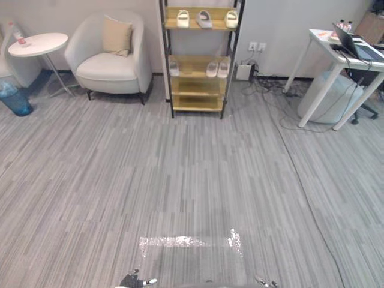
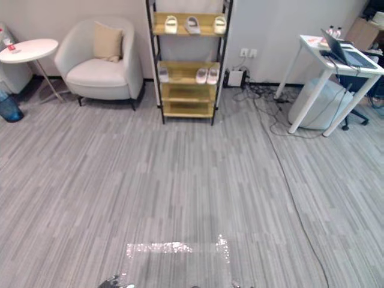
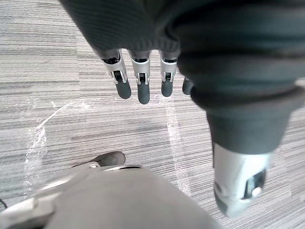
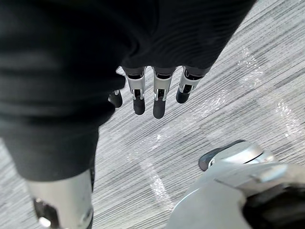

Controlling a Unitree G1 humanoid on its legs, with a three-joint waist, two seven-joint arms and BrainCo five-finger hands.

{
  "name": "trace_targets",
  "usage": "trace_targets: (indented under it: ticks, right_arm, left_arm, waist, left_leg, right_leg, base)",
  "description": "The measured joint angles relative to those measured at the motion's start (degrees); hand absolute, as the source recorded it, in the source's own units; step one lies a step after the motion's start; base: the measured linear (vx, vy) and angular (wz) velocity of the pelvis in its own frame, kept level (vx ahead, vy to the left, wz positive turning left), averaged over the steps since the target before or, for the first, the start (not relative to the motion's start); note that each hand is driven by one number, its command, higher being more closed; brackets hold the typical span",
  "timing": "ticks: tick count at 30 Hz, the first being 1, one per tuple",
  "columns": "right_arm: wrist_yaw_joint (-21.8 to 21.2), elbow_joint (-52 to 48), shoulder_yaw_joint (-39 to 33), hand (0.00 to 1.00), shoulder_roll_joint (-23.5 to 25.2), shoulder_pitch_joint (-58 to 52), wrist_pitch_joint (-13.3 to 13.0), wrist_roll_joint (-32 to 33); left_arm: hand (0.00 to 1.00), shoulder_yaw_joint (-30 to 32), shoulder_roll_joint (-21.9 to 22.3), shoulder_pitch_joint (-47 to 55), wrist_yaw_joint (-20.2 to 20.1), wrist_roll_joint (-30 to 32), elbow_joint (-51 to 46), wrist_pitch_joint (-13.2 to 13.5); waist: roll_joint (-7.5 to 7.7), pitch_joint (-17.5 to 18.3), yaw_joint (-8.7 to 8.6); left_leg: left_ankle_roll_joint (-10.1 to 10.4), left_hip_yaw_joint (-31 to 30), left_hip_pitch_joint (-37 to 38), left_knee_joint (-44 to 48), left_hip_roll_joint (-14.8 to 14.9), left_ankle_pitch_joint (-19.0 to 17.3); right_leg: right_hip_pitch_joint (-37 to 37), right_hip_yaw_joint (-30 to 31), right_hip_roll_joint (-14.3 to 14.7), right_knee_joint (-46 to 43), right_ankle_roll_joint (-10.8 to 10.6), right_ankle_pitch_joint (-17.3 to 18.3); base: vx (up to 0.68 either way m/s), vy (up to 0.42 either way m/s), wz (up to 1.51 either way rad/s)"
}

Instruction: Organize the slippers on the shoe rack

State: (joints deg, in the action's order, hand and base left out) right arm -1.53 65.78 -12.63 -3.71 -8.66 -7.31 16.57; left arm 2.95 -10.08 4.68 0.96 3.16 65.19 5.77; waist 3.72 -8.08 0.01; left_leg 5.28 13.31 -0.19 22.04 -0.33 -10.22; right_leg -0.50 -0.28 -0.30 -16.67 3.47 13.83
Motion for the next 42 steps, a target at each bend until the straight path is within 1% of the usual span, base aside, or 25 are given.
trace_targets:
  ticks: [2, 4, 6, 9, 10, 11, 12, 13, 14, 15, 16, 19, 22, 23, 25, 26, 27, 29, 30, 32, 34, 36, 38, 40, 42]
  right_arm:
    - [0.08, -0.37, 0.6, 0.0, -0.55, 0.06, 0.01, 1.66]
    - [0.22, -3.05, 1.84, 0.0, -1.18, -0.94, -0.07, 2.08]
    - [0.45, -3.97, 2.2, 0.0, -1.27, -1.28, 0.03, 2.08]
    - [0.61, -3.97, 2.24, 0.0, -1.71, -1.4, 0.08, 2.0]
    - [0.74, -3.66, 2.37, 0.0, -2.1, -1.45, 0.2, 1.94]
    - [0.9, -3.67, 2.69, 0.0, -1.9, -1.56, 0.28, 1.86]
    - [0.92, -4.05, 3.98, 0.0, -1.6, -2.16, 0.64, 1.52]
    - [0.87, -4.3, 3.96, 0.0, -1.48, -2.41, 0.61, 1.39]
    - [0.75, -4.47, 3.75, 0.0, -1.1, -2.5, 0.61, 1.42]
    - [0.74, -4.84, 3.71, 0.0, -1.09, -2.47, 0.59, 1.43]
    - [0.71, -5.36, 3.61, 0.0, -0.91, -2.75, 0.59, 1.41]
    - [0.41, -6.38, 3.81, 0.0, -1.21, -2.56, 0.61, 1.36]
    - [0.35, -6.54, 3.82, 0.0, -1.25, -0.87, -0.06, 1.38]
    - [0.33, -6.44, 3.82, 0.0, -1.54, -0.5, -0.1, 1.37]
    - [0.34, -6.08, 3.92, 0.0, -1.97, 0.47, -0.07, 1.35]
    - [0.33, -4.76, 3.84, 0.0, -2.42, 1.25, -0.16, 1.36]
    - [0.33, -4.68, 3.86, 0.0, -2.52, 1.32, -0.16, 1.36]
    - [0.23, -4.3, 4.11, 0.0, -3.47, 1.99, -0.12, 1.38]
    - [0.24, -4.32, 4.22, 0.0, -3.52, 1.91, -0.11, 1.38]
    - [0.37, -4.68, 5.91, 0.0, -3.89, 1.61, -0.17, 1.41]
    - [0.45, -5.22, 6.99, 0.0, -4.02, 1.74, -0.18, 1.4]
    - [0.47, -5.84, 7.26, 0.0, -3.85, 1.85, -0.11, 1.39]
    - [0.51, -6.43, 7.31, 0.0, -3.47, 2.24, -0.04, 1.4]
    - [0.57, -6.37, 7.38, 0.0, -2.84, 2.81, 0.02, 1.32]
    - [0.61, -6.14, 7.93, 0.0, -2.31, 3.08, 0.07, 1.27]
  left_arm:
    - [0.0, 0.77, 0.61, 0.5, 0.04, -0.26, -1.39, 0.02]
    - [0.0, 0.78, 1.21, 0.66, 0.28, -1.12, -2.03, 0.03]
    - [0.0, 0.83, 1.24, 0.68, 0.37, -1.17, -2.71, 0.07]
    - [0.0, 0.88, 1.84, 0.73, 1.37, -1.1, -2.6, 0.01]
    - [0.0, 0.94, 2.23, 0.89, 1.52, -1.12, -2.29, -0.03]
    - [0.0, 1.33, 2.08, 1.22, 1.5, -1.1, -2.39, -0.02]
    - [0.0, 2.24, 1.6, 2.46, 1.54, -1.07, -2.54, -0.05]
    - [0.0, 2.27, 1.44, 2.6, 1.53, -0.96, -2.57, -0.08]
    - [0.0, 2.11, 1.14, 2.64, 1.55, -0.94, -2.57, -0.15]
    - [0.0, 1.96, 0.96, 2.54, 1.55, -0.95, -2.61, -0.21]
    - [0.0, 0.96, 0.61, 2.27, 1.56, -0.94, -2.67, -0.42]
    - [0.0, -0.39, 0.79, 0.8, 1.59, -1.05, -2.73, -0.56]
    - [0.0, -0.51, 2.23, -1.69, 1.6, -1.85, -2.77, -0.5]
    - [0.0, -0.8, 3.78, -2.85, 1.59, -2.25, -2.73, -0.32]
    - [0.0, -2.55, 5.85, -4.25, 1.44, -2.31, -2.53, 0.11]
    - [0.0, -2.64, 9.39, -4.87, 1.17, -2.3, -1.22, 0.08]
    - [0.0, -2.59, 9.6, -4.85, 1.16, -2.29, -1.21, 0.08]
    - [0.0, -1.06, 12.66, -5.23, 1.04, -2.23, -1.58, 0.11]
    - [0.0, -0.31, 12.98, -5.29, 1.06, -2.24, -1.76, 0.12]
    - [0.0, 0.93, 12.99, -5.19, 1.13, -2.26, -3.36, 0.16]
    - [0.0, 0.89, 12.95, -4.99, 1.08, -2.26, -4.95, 0.21]
    - [0.0, 0.26, 12.99, -5.05, 1.04, -2.28, -5.52, 0.75]
    - [0.0, -0.16, 12.99, -5.05, 1.1, -2.28, -6.13, 1.18]
    - [0.0, -1.38, 12.94, -5.21, 1.13, -2.25, -6.13, 1.17]
    - [0.0, -2.9, 12.85, -5.62, 1.11, -2.22, -6.05, 1.14]
  waist:
    - [-0.84, -0.68, 0.18]
    - [-2.16, -0.34, 0.21]
    - [-2.38, -0.48, 0.35]
    - [-3.08, 0.1, 0.48]
    - [-3.55, 0.81, 0.68]
    - [-3.49, 1.69, 0.95]
    - [-1.89, 3.99, 1.11]
    - [-1.3, 4.47, 1.07]
    - [-0.78, 4.59, 0.6]
    - [-0.65, 4.44, 0.09]
    - [-0.71, 4.04, -0.31]
    - [-1.37, 3.3, 0.16]
    - [-1.72, 3.18, -0.35]
    - [-2.11, 3.09, -0.58]
    - [-2.06, 2.71, -0.68]
    - [-3.39, 2.5, -1.37]
    - [-3.53, 2.53, -1.37]
    - [-4.85, 1.46, -1.43]
    - [-4.95, 1.31, -1.6]
    - [-4.41, 0.8, -1.12]
    - [-4.32, 0.68, -0.12]
    - [-4.2, 0.67, 0.04]
    - [-4.31, 0.69, 0.27]
    - [-4.43, 0.77, 0.6]
    - [-4.72, 1.43, 1.02]
  left_leg:
    - [-3.83, 4.07, -5.54, 13.28, 3.66, -2.43]
    - [-3.86, 5.33, -8.92, 17.06, 7.02, -3.69]
    - [-3.62, 5.3, -10.2, 13.23, 7.95, -3.82]
    - [-2.47, 3.89, -10.37, -0.71, 6.35, -1.34]
    - [-3.57, 2.32, -10.44, -2.29, 5.12, 0.93]
    - [-3.96, 2.88, -10.62, -1.63, 4.34, 0.49]
    - [-3.84, 5.72, -9.93, -1.95, 2.27, -1.75]
    - [-4.06, 6.54, -8.86, -2.4, 1.32, -2.46]
    - [-5.55, 7.06, -6.15, -3.38, -0.35, -2.76]
    - [-6.01, 7.05, -4.49, -3.81, -0.82, -3.17]
    - [-6.54, 6.6, -0.95, -4.61, -1.34, -3.9]
    - [-6.45, 6.4, 6.64, -10.1, -0.97, -3.92]
    - [-6.0, 6.5, 10.2, -14.17, 0.1, -3.67]
    - [-5.22, 6.39, 11.15, -15.32, 0.63, -3.73]
    - [-3.72, 5.54, 12.01, -16.23, 1.09, -4.07]
    - [-2.4, 3.53, 13.42, -15.35, 2.36, -3.99]
    - [-2.15, 3.53, 13.39, -15.19, 2.51, -3.85]
    - [0.94, 3.32, 10.78, -3.89, 4.62, -1.89]
    - [1.03, 3.24, 8.82, 2.13, 5.55, -1.33]
    - [-0.42, 3.3, 0.65, 23.27, 10.49, 4.93]
    - [-1.25, 4.27, -4.99, 33.13, 13.52, 2.73]
    - [-2.27, 6.91, -8.97, 30.5, 13.83, 0.44]
    - [-2.13, 10.34, -11.42, 19.16, 12.06, -0.58]
    - [-1.42, 10.78, -11.95, 0.48, 7.71, 1.22]
    - [-2.3, 9.35, -12.83, -8.31, 5.44, 5.04]
  right_leg:
    - [0.2, 0.62, -0.07, -1.63, 0.33, 1.21]
    - [0.81, 1.59, -0.07, -2.35, -0.09, 2.42]
    - [0.84, 2.7, -0.18, -2.35, -0.41, 3.02]
    - [0.14, 5.15, -1.29, -2.33, -1.89, 4.43]
    - [-0.72, 7.12, -1.62, -4.15, -2.97, 6.42]
    - [-1.03, 8.04, -2.43, -5.3, -3.62, 7.56]
    - [-2.67, 9.82, -4.85, -9.98, -6.38, 9.08]
    - [-4.0, 10.45, -5.63, -13.66, -7.59, 9.35]
    - [-6.85, 10.47, -6.67, -22.62, -10.76, 7.88]
    - [-8.65, 10.18, -6.89, -27.98, -12.36, 6.24]
    - [-11.14, 9.12, -7.06, -37.2, -12.53, 5.24]
    - [-15.47, 3.04, -7.67, -41.3, -9.35, 6.66]
    - [-20.0, -2.49, -7.6, -30.41, -7.74, 7.07]
    - [-21.04, -3.6, -7.08, -24.52, -6.97, 5.84]
    - [-22.11, -3.54, -5.08, -12.37, -5.35, -2.51]
    - [-20.99, -4.22, -4.38, -12.12, -2.87, -7.28]
    - [-20.91, -4.28, -4.34, -12.18, -2.66, -7.14]
    - [-17.12, -4.97, -4.01, -11.67, -1.43, -4.12]
    - [-15.53, -5.38, -3.98, -11.07, -1.26, -3.35]
    - [-10.38, -5.79, -3.33, -9.7, -0.01, -0.88]
    - [-5.18, -5.54, -2.76, -8.4, 1.39, 2.02]
    - [-1.54, -5.19, -2.73, -6.06, 0.77, 2.82]
    - [1.43, -4.55, -2.75, -3.18, -0.92, 3.42]
    - [4.0, -3.78, -2.71, -0.64, -2.38, 4.28]
    - [5.11, -2.64, -2.16, 0.35, -3.61, 6.06]
  base:
    - [-0.02, -0.032, -0.27]
    - [0.07, 0.041, -0.21]
    - [0.16, 0.143, -0.17]
    - [0.31, 0.293, -0.4]
    - [0.3, 0.313, -0.63]
    - [0.35, 0.307, -0.78]
    - [0.29, 0.224, -0.59]
    - [0.48, 0.327, -0.54]
    - [0.41, 0.264, -0.19]
    - [0.5, 0.276, 0.06]
    - [0.33, 0.131, 0.17]
    - [0.43, 0.085, 0.0]
    - [0.28, -0.037, 0.08]
    - [0.45, -0.138, 0.15]
    - [0.49, -0.2, 0.1]
    - [0.33, -0.168, 0.07]
    - [0.5, -0.263, 0.03]
    - [0.45, -0.252, 0.04]
    - [0.29, -0.187, 0.16]
    - [0.25, -0.171, 0.02]
    - [0.25, -0.15, -0.15]
    - [0.22, -0.07, -0.1]
    - [0.28, 0.001, -0.19]
    - [0.37, 0.07, -0.21]
    - [0.46, 0.161, -0.39]
